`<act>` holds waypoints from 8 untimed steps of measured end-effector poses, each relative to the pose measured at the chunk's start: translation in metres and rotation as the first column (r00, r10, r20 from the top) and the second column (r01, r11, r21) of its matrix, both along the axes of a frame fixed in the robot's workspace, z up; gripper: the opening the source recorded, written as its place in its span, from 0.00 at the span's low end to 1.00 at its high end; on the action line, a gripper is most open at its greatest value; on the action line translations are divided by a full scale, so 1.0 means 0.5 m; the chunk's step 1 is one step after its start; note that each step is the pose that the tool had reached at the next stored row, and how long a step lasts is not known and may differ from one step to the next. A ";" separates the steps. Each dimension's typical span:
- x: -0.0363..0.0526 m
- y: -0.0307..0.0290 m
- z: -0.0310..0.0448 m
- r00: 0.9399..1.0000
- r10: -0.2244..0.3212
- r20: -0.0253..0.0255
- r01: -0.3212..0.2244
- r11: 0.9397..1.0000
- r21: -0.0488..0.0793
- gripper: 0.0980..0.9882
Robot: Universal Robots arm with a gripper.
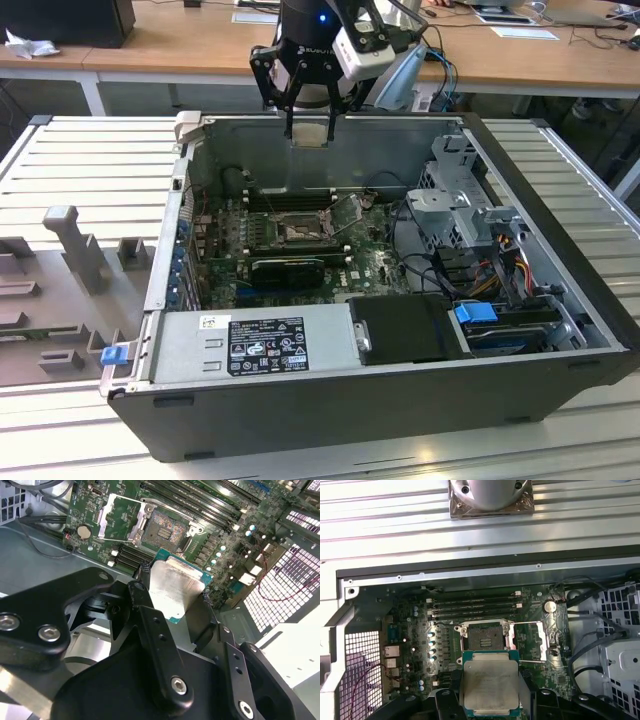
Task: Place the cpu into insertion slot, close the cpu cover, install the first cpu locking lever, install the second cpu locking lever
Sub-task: 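Place the cpu into insertion slot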
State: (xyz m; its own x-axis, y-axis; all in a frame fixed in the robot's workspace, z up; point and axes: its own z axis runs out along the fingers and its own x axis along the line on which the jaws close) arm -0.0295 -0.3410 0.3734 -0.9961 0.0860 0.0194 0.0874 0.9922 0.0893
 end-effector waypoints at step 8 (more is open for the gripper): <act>0.000 0.000 -0.001 0.999 -0.046 0.000 0.046 0.999 0.000 0.48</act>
State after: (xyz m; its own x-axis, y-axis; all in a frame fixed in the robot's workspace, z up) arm -0.0295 -0.3410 0.3732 -0.9911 0.1318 0.0192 0.1330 0.9871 0.0893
